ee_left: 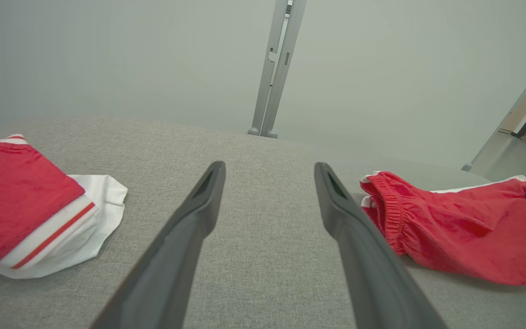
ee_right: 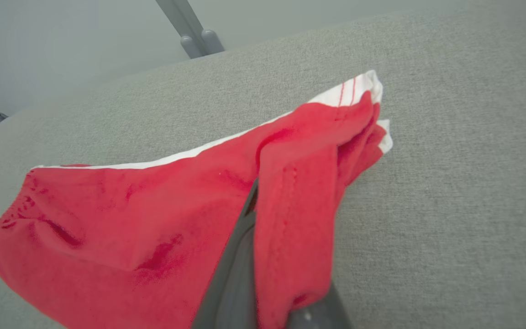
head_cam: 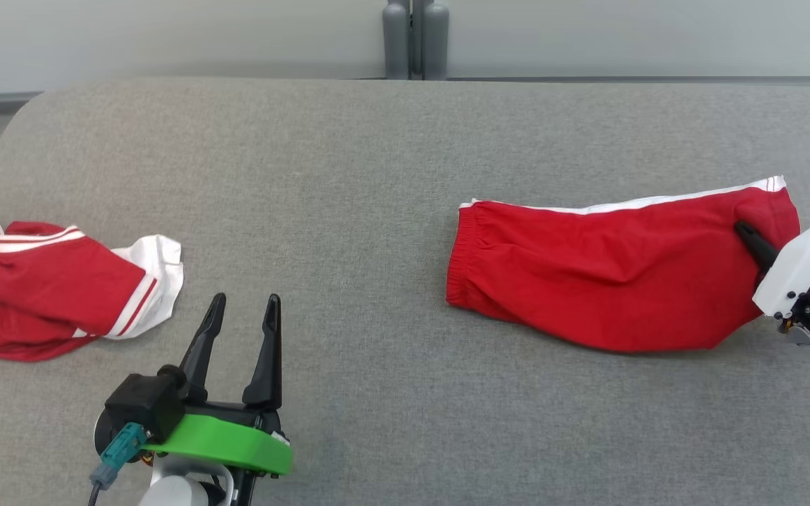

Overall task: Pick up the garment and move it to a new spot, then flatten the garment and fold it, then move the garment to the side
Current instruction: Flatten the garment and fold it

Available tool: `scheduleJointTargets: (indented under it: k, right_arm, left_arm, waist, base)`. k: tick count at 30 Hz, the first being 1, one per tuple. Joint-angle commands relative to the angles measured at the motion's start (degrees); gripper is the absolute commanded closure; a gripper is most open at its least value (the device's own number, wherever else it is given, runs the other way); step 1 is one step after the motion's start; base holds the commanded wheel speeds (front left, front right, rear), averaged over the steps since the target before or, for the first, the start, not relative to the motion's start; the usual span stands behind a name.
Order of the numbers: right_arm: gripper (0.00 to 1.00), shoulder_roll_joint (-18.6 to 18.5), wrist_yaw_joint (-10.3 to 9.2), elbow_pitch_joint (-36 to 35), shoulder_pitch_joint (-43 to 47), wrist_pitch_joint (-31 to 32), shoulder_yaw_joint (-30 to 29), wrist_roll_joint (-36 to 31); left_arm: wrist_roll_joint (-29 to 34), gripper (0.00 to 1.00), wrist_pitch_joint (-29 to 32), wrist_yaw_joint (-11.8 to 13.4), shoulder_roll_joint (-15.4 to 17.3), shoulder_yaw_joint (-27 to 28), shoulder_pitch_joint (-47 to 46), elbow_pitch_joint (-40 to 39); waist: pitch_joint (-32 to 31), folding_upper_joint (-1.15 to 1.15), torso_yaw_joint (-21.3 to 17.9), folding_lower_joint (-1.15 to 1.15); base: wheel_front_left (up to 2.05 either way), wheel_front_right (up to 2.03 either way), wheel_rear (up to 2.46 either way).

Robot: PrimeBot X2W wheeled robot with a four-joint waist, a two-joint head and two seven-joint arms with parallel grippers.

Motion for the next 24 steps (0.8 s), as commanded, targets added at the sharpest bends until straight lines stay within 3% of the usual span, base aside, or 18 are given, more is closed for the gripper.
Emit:
scheduleJointTargets:
  k: [1, 6, 11, 17, 23, 24]
  right_arm:
    - [1.00, 0.18, 0.00, 0.05, -0.13, -0.30, 0.47, -0.70]
    - [1.00, 2.10, 0.00, -1.07, -2.60, -0.56, 2.05, -2.36]
    - [1.00, 7.45, 0.00, -1.04, -5.69, 1.72, 5.58, -5.12]
    - [1.00, 14.09, 0.00, 5.94, -8.74, 7.71, 8.36, -5.06]
    - [1.00, 18.06, 0.01, 13.64, -11.37, 11.47, 9.06, -4.52]
    - [0.66, 18.58, 0.00, 14.27, -11.62, 11.83, 9.35, -4.69]
  left_arm:
    - [0.39, 0.00, -0.01, -0.54, -0.34, 0.26, 1.19, 0.38]
    - [0.82, 0.00, 0.00, -1.29, -1.32, -0.19, 1.81, 1.93]
    - [0.83, 0.00, 0.00, -1.85, -2.12, -0.05, 2.23, 3.30]
    - [1.58, 0.00, -0.01, -2.57, -2.74, -1.91, 0.53, 4.84]
    - [1.62, 0.00, 0.00, -2.93, -3.36, -2.86, -0.76, 6.38]
    - [1.65, 0.00, 0.00, -2.97, -3.44, -2.85, -0.89, 6.50]
  waist:
    - [-4.05, 0.00, -3.75, 0.00]
    - [-5.62, 0.00, -3.15, 0.00]
    - [-6.93, 0.00, -1.22, 0.00]
    - [-6.82, 0.00, 4.48, 0.00]
    - [-5.61, 0.00, 9.46, 0.00]
    - [-5.47, 0.00, 9.78, 0.00]
  base:
    - [0.00, 0.00, 0.00]
    - [0.00, 0.00, 0.00]
    - [0.00, 0.00, 0.00]
    - [0.00, 0.00, 0.00]
    - [0.00, 0.00, 0.00]
    - [0.00, 0.00, 0.00]
